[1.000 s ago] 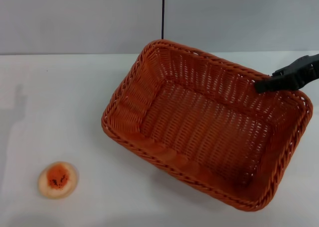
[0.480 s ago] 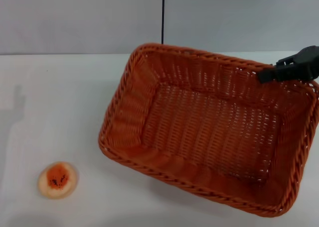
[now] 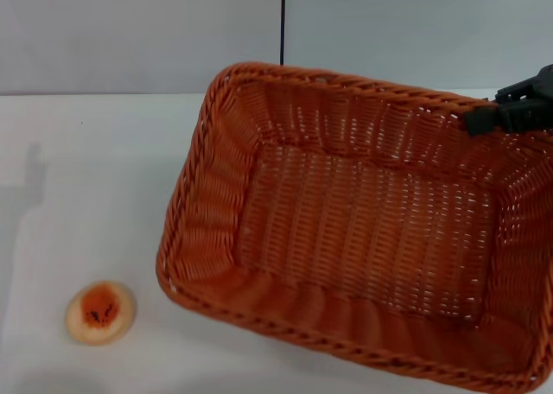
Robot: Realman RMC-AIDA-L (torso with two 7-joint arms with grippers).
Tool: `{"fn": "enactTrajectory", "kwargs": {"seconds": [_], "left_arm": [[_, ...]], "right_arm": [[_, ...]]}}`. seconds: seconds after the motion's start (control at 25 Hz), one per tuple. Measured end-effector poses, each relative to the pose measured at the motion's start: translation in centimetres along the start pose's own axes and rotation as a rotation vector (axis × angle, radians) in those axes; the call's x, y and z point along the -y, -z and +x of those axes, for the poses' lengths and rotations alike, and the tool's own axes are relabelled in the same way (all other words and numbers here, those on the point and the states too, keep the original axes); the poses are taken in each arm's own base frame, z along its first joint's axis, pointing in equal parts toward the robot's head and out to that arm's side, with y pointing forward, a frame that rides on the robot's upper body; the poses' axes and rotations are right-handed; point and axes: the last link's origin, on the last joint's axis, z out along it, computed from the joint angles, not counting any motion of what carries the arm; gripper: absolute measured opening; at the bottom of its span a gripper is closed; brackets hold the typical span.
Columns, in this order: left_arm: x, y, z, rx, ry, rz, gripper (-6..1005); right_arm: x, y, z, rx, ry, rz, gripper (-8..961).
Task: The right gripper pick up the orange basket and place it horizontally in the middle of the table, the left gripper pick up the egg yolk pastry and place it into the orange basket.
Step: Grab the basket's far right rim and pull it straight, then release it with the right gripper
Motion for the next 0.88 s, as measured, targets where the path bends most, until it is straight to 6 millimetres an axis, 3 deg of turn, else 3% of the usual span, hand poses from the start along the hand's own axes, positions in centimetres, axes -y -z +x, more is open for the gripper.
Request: {"fn": "enactTrajectory", "kwargs": {"seconds": [0.28, 0.56, 0.88], "left_arm": [[-0.1, -0.2, -0.1, -0.001, 0.002, -0.004, 618], [-0.2, -0.3, -0.1, 0.002, 0.004, -0.01, 613], [-0.4, -0.1, -0.2, 0.0, 0.014, -0.004, 607]], "right_arm": [[-0.7, -0.2, -0.8, -0.05, 0.148, -0.055, 169], [-0.9, -2.7, -0.9, -0.104, 0.235, -0.131, 170], [-0.1, -4.1, -0.5, -0.094, 0.245, -0.113, 171]]}}
